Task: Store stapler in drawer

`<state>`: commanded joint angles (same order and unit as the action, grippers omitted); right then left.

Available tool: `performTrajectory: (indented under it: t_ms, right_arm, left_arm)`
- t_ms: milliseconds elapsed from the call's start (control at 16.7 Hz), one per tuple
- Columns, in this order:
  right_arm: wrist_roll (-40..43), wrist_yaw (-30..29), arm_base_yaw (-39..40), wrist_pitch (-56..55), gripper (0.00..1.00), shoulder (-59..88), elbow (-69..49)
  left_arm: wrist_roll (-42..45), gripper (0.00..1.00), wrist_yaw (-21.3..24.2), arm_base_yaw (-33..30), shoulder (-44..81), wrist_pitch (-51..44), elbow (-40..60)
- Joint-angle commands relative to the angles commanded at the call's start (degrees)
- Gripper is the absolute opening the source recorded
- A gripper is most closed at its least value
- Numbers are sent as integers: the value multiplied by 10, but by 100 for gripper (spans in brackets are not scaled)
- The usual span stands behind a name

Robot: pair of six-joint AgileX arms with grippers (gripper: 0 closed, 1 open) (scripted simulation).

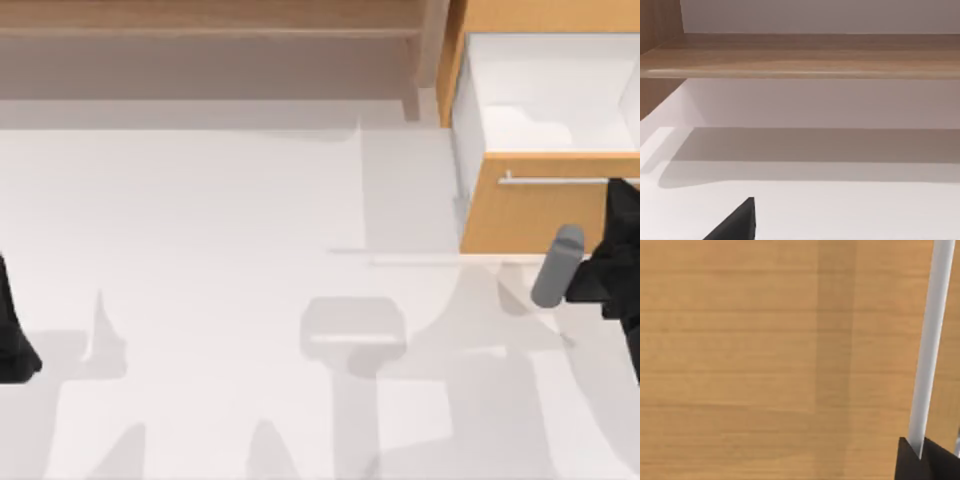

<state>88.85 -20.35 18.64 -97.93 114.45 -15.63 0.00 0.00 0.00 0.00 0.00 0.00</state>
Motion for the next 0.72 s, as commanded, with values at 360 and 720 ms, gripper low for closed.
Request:
performTrajectory:
  t_ms: [360, 720]
  right_arm:
    - [0, 0, 0, 0, 68, 0, 0]
    - [0, 0, 0, 0, 100, 0, 0]
  left_arm:
    - [0, 100, 0, 0, 0, 0, 0]
    - [0, 100, 0, 0, 0, 0, 0]
